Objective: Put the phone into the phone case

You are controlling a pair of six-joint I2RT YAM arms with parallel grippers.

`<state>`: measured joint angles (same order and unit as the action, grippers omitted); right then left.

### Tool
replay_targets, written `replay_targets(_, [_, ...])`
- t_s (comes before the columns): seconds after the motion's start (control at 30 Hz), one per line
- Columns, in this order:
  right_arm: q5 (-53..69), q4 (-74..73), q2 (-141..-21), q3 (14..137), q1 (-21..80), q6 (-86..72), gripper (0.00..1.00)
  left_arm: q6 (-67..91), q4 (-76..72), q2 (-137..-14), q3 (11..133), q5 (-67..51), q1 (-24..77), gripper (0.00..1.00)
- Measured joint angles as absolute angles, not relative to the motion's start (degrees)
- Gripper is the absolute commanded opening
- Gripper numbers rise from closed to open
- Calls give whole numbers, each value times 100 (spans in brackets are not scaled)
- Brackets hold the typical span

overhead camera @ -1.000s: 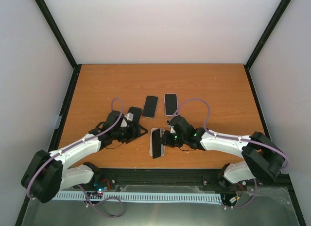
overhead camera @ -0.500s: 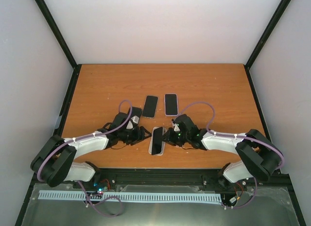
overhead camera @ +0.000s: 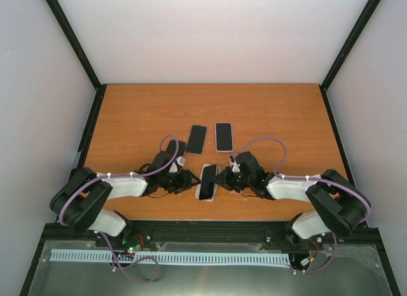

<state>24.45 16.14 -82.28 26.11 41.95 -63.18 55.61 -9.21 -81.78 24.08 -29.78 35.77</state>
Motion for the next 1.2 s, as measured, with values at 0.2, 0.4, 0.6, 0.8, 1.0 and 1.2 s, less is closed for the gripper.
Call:
replay_targets(0.2, [2421,1649,-8016,2486,4106,-6455,3,5653,-1256,-8283,2322,-3122,3599,57])
replay_targets(0.4, [2408,1715,-8005,2405,4016,-6499,3,5734,-1511,-8444,2322,-3234,3664,56])
replay_targets(0.6, [2408,2196,-8357,2397,3990,-6493,3,5841,-1780,-8602,2322,-3356,3756,55])
replay_targets(0.8, [2644,2910,-8927,2397,3929,-6342,4,5918,-1806,-8619,2316,-3332,3767,50])
replay_targets(1.0, [2779,3286,-9179,2392,3881,-6252,10,6012,-1872,-8619,2255,-3282,3765,45])
replay_targets(1.2, [2547,2858,-9161,2394,3892,-6071,29,6346,-2226,-8617,2130,-3470,3885,43])
